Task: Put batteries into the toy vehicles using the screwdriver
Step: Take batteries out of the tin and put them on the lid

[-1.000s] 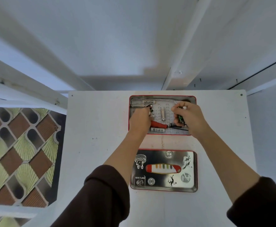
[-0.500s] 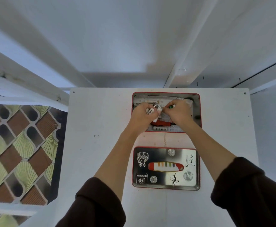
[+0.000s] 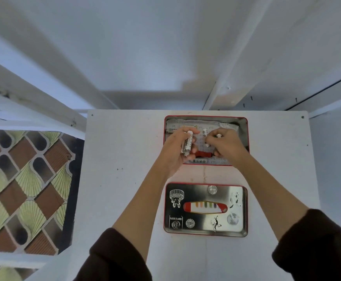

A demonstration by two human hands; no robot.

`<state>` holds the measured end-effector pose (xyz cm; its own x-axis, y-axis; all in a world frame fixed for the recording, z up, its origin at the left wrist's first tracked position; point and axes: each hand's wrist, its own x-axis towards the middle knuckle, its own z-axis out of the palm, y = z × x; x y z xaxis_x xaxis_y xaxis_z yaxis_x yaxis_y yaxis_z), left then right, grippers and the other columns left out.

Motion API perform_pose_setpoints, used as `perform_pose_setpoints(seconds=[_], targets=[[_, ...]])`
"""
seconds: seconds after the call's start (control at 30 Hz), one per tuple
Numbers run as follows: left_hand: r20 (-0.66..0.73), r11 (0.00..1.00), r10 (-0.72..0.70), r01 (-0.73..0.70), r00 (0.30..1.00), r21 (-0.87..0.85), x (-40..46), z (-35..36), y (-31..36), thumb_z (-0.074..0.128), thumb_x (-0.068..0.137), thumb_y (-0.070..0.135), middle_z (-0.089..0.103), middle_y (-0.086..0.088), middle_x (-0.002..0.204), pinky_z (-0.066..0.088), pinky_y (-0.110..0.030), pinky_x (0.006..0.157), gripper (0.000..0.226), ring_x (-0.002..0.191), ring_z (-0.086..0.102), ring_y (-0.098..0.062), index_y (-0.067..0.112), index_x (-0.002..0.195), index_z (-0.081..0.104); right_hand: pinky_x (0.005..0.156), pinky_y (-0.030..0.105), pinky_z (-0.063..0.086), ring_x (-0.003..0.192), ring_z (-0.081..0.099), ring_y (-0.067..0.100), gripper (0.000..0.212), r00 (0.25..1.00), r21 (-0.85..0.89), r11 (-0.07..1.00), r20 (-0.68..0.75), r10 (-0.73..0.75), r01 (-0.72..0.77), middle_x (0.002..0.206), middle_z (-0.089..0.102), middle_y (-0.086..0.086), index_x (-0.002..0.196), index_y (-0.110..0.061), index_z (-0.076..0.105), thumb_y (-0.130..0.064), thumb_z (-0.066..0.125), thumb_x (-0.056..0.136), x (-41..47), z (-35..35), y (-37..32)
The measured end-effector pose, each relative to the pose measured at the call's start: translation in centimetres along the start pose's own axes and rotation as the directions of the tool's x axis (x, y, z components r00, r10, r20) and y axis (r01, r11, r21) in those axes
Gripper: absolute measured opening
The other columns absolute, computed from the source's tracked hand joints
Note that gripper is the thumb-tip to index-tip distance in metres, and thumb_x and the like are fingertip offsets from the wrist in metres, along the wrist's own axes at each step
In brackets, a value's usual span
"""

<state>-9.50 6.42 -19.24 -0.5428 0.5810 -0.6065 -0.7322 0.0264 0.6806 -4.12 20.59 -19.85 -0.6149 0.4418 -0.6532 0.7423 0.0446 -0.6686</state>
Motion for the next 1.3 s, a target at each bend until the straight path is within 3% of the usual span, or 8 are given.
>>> perform_pose_setpoints(seconds=[0.23, 0.47, 0.57, 0.73, 0.8, 1.0, 1.13, 1.3], targets=[[-0.04, 0.965, 0.009, 0.002, 0.999, 0.263, 2.4, 2.1, -0.7, 0.05, 0.098, 0.01, 0.052, -0.003, 0.068, 0.039, -0.019, 0.039, 0.014, 0.043, 0.05, -0.012, 0.009, 0.084, 0.054, 0.035, 0.018, 0.03, 0.038, 0.039, 0.013, 0.017, 0.988, 0.546, 0.838, 0.138, -0.073, -0.015, 0.067, 0.054, 0.011, 0.095, -0.011, 0.057, -0.002, 0.044, 0.09, -1.7, -5.0, 0.3], [0.089, 0.416, 0.073, -0.111, 0.993, 0.903, 5.9, 5.2, -2.7, 0.068, 0.088, 0.015, 0.059, -0.002, 0.083, 0.042, -0.024, 0.067, 0.009, 0.067, 0.053, -0.016, 0.014, 0.097, 0.067, 0.035, 0.017, 0.029, 0.038, 0.038, 0.013, 0.021, 0.988, 0.665, 0.747, 0.104, -0.112, 0.015, 0.065, 0.05, 0.011, 0.098, -0.007, 0.059, -0.001, 0.041, 0.09, -2.2, -7.7, 1.1], [0.155, 0.168, 0.125, -0.175, 0.98, 0.97, 6.7, 5.7, -3.6, 0.068, 0.087, 0.023, 0.067, -0.004, 0.106, 0.04, -0.026, 0.072, 0.019, 0.09, 0.058, -0.02, 0.019, 0.106, 0.066, 0.036, 0.016, 0.029, 0.039, 0.039, 0.013, 0.016, 0.987, 0.689, 0.724, 0.094, -0.129, 0.029, 0.064, 0.05, 0.011, 0.092, -0.009, 0.057, -0.003, 0.042, 0.091, -2.5, -8.2, 1.4], [0.234, 0.028, 0.149, -0.241, 0.961, 0.97, 7.2, 5.9, -4.2, 0.066, 0.088, 0.019, 0.062, -0.005, 0.118, 0.039, -0.03, 0.076, 0.021, 0.11, 0.055, -0.024, 0.016, 0.109, 0.065, 0.037, 0.017, 0.029, 0.04, 0.039, 0.014, 0.016, 0.987, 0.673, 0.738, 0.091, -0.136, 0.04, 0.063, 0.051, 0.01, 0.088, -0.012, 0.058, -0.004, 0.045, 0.091, -2.8, -8.3, 1.8], [0.223, 0.108, 0.163, -0.242, 0.961, 0.964, 7.0, 5.7, -3.9, 0.066, 0.089, 0.019, 0.056, -0.008, 0.115, 0.041, -0.03, 0.079, 0.02, 0.106, 0.054, -0.025, 0.011, 0.107, 0.064, 0.038, 0.017, 0.03, 0.041, 0.04, 0.015, 0.013, 0.986, 0.65, 0.758, 0.084, -0.143, 0.054, 0.062, 0.052, 0.008, 0.086, -0.013, 0.059, -0.005, 0.05, 0.09, -2.8, -8.3, 1.8], [-0.026, 0.762, 0.192, -0.132, 0.981, 0.634, 1.8, 3.0, -0.4, 0.056, 0.096, 0.013, 0.066, -0.007, 0.095, 0.038, -0.015, 0.04, 0.002, 0.047, 0.044, -0.006, 0.012, 0.098, 0.056, 0.046, 0.023, 0.048, 0.048, 0.057, 0.018, 0.017, 0.988, 0.469, 0.879, 0.069, -0.135, 0.087, 0.061, 0.057, 0.008, 0.086, -0.011, 0.055, 0.005, 0.051, 0.087, -2.6, -6.4, 0.5], [-0.107, 0.853, 0.247, -0.163, 0.963, 0.495, -1.9, 0.2, 2.1, 0.045, 0.1, 0.009, 0.063, -0.007, 0.085, 0.045, -0.018, 0.046, 0.022, 0.045, 0.051, -0.004, 0.017, 0.115, 0.059, 0.05, 0.019, 0.047, 0.048, 0.052, 0.006, 0.011, 0.95, 0.009, 0.961, 0.148, -0.273, 0.275, 0.069, 0.058, 0.0, 0.092, -0.01, 0.063, -0.002, 0.058, 0.087, -1.6, -2.9, -0.3], [-0.173, 0.963, 0.197, -0.158, 0.965, 0.219, -3.8, -1.7, 3.0, 0.039, 0.099, 0.0, 0.064, -0.007, 0.085, 0.044, -0.015, 0.043, 0.031, 0.056, 0.061, -0.007, 0.01, 0.116, 0.063, 0.087, 0.035, 0.047, 0.1, 0.057, 0.019, 0.024, 0.86, -0.493, 0.706, 0.238, -0.452, 0.508, 0.113, 0.064, 0.0, 0.108, -0.021, 0.066, -0.014, 0.063, 0.085, 1.6, 2.2, 0.1]])
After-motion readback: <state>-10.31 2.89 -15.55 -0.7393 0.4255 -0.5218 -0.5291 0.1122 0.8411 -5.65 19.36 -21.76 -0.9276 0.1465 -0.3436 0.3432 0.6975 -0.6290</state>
